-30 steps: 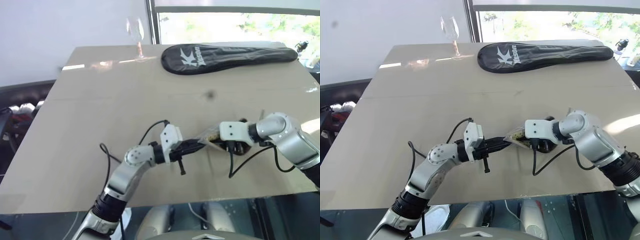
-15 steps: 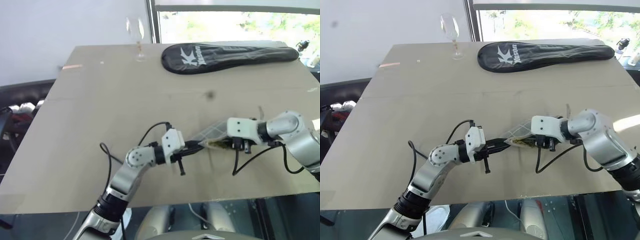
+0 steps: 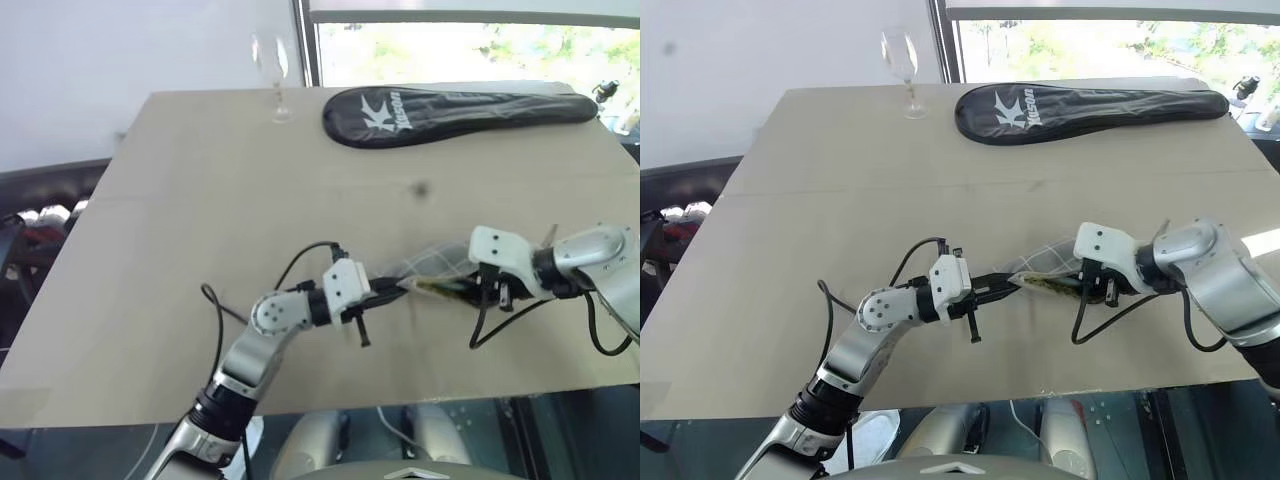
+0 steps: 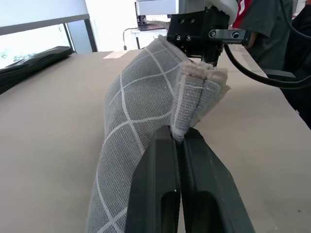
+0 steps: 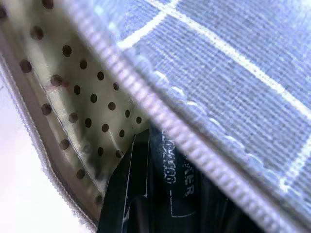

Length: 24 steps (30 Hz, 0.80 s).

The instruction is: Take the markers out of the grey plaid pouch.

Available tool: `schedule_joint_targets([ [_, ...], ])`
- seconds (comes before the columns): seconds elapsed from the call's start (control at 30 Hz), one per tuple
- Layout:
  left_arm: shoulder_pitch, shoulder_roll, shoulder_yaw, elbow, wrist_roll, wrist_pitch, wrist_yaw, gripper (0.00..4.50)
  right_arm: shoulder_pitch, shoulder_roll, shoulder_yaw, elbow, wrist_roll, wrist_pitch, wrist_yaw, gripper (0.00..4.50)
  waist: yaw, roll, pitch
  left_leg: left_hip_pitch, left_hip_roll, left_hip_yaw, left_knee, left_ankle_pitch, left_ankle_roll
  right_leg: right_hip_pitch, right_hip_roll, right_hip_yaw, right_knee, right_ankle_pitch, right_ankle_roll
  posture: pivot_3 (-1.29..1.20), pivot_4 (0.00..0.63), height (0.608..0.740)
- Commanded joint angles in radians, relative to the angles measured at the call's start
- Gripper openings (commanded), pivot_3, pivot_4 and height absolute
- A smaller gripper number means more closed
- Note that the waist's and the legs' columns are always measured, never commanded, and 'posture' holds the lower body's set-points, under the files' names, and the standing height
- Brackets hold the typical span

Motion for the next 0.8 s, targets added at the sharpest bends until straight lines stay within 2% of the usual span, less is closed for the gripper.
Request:
schedule_joint_targets([
  [0.03, 0.006, 0.016, 0.012, 0.019, 0.016, -0.008, -0.002, 0.0, -0.006, 0.006, -0.053, 0.007, -0.007, -0.029, -0.047, 0.48, 0.0, 0.0, 0.0, 0.0, 0.0, 0.0, 0.0, 0.0, 0.0, 0.0, 0.0, 0.0, 0.0, 0.0, 0.0, 0.0, 0.15, 0.74],
  [0.2, 0.003, 0.023, 0.02, 0.02, 0.03, -0.019, 0.011, 0.0, -0.003, -0.009, -0.025, 0.017, -0.07, -0.141, -0.087, 0.48, 0.0, 0.0, 0.0, 0.0, 0.0, 0.0, 0.0, 0.0, 0.0, 0.0, 0.0, -0.001, 0.0, 0.0, 0.0, 0.0, 0.15, 0.74],
  [0.43, -0.021, 0.023, 0.003, 0.048, 0.118, -0.069, 0.061, 0.0, -0.018, 0.07, -0.045, 0.032, -0.077, -0.25, -0.141, 0.48, -0.001, 0.0, 0.0, 0.0, 0.0, 0.0, 0.0, 0.0, 0.0, 0.0, 0.0, -0.001, 0.0, 0.0, 0.0, 0.0, 0.15, 0.74],
  [0.73, -0.035, 0.008, -0.006, 0.063, 0.151, -0.075, 0.089, 0.0, -0.053, 0.409, -0.298, 0.044, 0.174, 0.413, -0.33, 0.48, 0.0, 0.0, 0.0, 0.0, 0.0, 0.0, 0.0, 0.0, 0.0, 0.0, 0.0, 0.0, 0.001, 0.0, 0.0, 0.0, 0.15, 0.74],
  [0.8, -0.035, 0.006, -0.006, 0.066, 0.153, -0.074, 0.089, 0.0, -0.068, 0.466, -0.351, 0.058, 0.203, 0.504, -0.368, 0.48, -0.001, 0.0, 0.0, 0.0, 0.0, 0.0, 0.0, 0.0, 0.0, 0.0, 0.0, 0.0, 0.001, 0.0, 0.0, 0.0, 0.15, 0.74],
])
